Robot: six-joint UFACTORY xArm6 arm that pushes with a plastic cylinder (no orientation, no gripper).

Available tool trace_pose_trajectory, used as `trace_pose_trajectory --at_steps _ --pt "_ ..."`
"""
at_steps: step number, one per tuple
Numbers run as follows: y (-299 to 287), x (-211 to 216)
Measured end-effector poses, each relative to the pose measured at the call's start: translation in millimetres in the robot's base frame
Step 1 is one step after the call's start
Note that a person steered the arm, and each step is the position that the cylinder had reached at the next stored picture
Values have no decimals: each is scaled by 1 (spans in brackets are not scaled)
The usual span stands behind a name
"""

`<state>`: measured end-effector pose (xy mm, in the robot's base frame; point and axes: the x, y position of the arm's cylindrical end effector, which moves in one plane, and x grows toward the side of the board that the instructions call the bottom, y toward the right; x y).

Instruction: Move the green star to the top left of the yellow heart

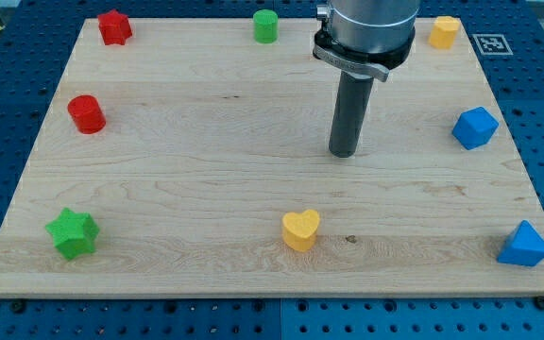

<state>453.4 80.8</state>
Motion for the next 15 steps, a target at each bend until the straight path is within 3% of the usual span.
trace_pose_trajectory --at_steps 4,5,6,7,9,10,12,14,15 --pt "3 0" --pt "-28 2" --pt "-111 15" --pt "-160 35" --pt "-186 140" --pt "-209 165" --pt "-367 164" --pt "-379 122" --pt "-363 129"
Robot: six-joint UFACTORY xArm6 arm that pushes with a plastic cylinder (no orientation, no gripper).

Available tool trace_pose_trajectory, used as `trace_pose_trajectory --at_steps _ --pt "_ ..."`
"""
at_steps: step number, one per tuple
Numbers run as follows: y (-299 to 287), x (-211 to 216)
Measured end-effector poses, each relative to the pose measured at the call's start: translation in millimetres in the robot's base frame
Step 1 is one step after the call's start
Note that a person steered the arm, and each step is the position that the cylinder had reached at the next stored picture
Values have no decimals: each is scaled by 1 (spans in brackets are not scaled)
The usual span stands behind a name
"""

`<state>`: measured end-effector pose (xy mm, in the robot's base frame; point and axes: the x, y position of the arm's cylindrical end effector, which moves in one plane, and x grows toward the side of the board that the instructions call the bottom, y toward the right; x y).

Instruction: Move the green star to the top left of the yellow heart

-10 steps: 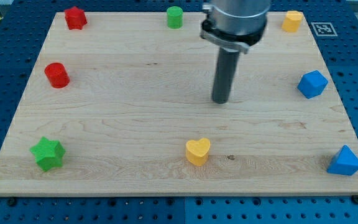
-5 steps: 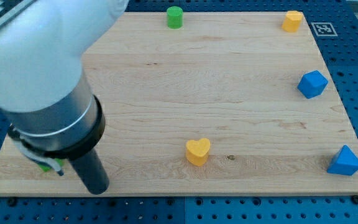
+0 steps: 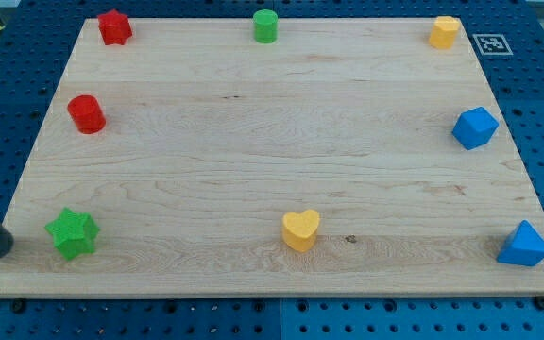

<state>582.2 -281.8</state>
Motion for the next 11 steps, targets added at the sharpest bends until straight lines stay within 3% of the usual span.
trace_pose_trajectory --at_steps 3,5,6,7,9,11 --pt "92 -3" --pt "150 -36" --pt "158 -64" --pt "163 -68" --pt "99 -60" --pt "110 -90"
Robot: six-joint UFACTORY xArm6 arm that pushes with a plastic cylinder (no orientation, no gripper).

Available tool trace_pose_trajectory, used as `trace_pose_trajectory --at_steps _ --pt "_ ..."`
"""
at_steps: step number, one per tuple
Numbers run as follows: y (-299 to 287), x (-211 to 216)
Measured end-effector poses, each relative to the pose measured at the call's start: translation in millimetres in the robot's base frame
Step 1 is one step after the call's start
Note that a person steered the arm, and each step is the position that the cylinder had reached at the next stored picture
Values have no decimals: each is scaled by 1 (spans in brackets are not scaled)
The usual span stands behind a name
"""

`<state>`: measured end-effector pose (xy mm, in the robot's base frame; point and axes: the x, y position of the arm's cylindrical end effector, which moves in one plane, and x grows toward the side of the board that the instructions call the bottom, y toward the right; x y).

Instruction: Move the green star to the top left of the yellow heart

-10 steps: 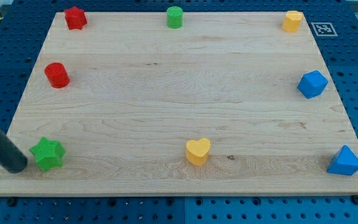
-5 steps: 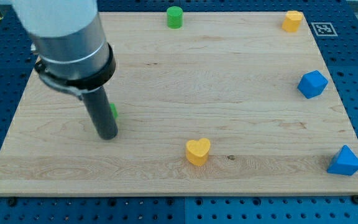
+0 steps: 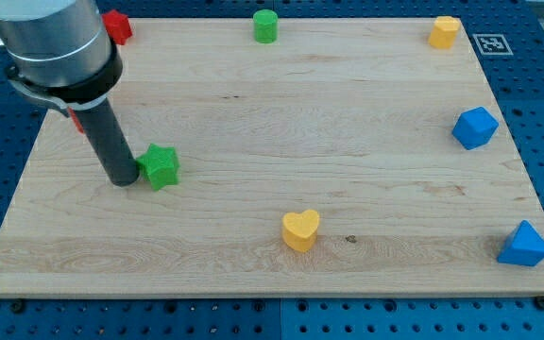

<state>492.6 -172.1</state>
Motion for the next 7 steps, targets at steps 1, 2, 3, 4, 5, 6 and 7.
trace_pose_trajectory --at_steps 1,2,3,4,5,6,7 --pt "24 0" --pt "56 -12" --pt "87 -28" --pt "83 -51" --pt "82 -76" --pt "102 -73" --pt "130 -36"
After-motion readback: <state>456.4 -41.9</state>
